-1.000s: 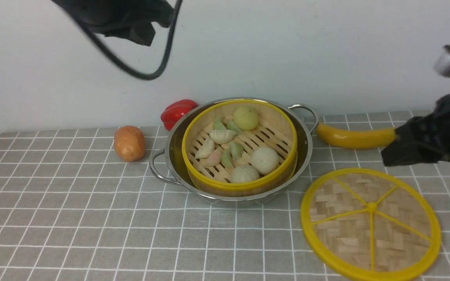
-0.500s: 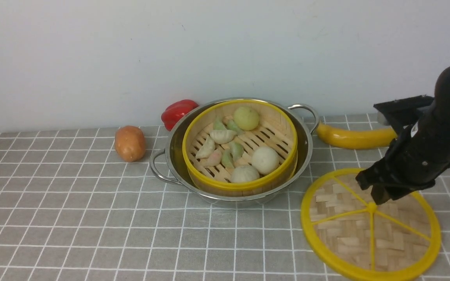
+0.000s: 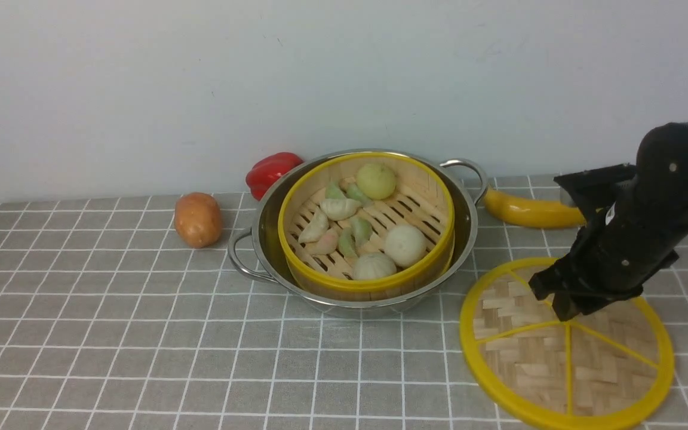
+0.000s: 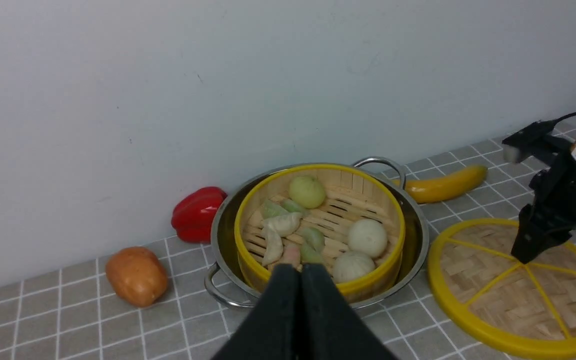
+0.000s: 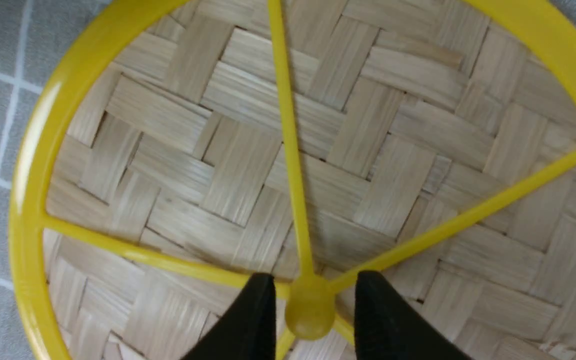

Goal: Place the steamer in the pot on the grey tablecloth, and put the lid on the steamer.
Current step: 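Move the gripper down to the bamboo steamer lid and grasp its center knob, then place the bamboo steamer lid onto the steamer basket in the pot with the right gripper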

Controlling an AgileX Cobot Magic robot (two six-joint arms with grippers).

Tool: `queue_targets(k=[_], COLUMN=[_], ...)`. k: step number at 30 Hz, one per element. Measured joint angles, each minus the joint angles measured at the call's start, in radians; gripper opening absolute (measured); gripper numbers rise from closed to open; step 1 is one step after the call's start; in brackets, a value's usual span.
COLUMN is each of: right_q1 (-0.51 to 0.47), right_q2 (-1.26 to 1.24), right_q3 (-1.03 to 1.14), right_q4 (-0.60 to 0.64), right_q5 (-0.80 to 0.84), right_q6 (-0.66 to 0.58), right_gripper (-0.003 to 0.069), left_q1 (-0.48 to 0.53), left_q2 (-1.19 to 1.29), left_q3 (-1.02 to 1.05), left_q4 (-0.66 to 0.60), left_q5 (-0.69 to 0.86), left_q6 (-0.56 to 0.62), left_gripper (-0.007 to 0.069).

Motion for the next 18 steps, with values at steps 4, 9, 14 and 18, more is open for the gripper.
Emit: queue_targets(k=[4,9,14,18], right_q1=[0.000,0.000,0.002,0.042], right_q2=[0.027,0.023,-0.025,-0.033], right_q3=[-0.005,-0.050,-0.192,-0.388], right_q4=[0.002,-0.015,-0.020,-0.024], right_q5=[0.012,0.155,0.320,0.339], right_q6=[-0.002,-0.005,0.008,0.019], right_gripper=[0.0179,0.0144,0.0144,0.0144], left_q1=[0.000,0.000,0.000,0.000], left_q2=[0.000,0.000,0.000,0.000], left_q3=[0.000,0.000,0.000,0.000], left_q4=[-0.007,-0.010,-0.010,-0.010], left_q5=[-0.012,-0.022,-0.022,-0.023], left_q6=[0.000,0.000,0.000,0.000], left_gripper=[-0.0022,-0.0022,-0.0022,-0.0022])
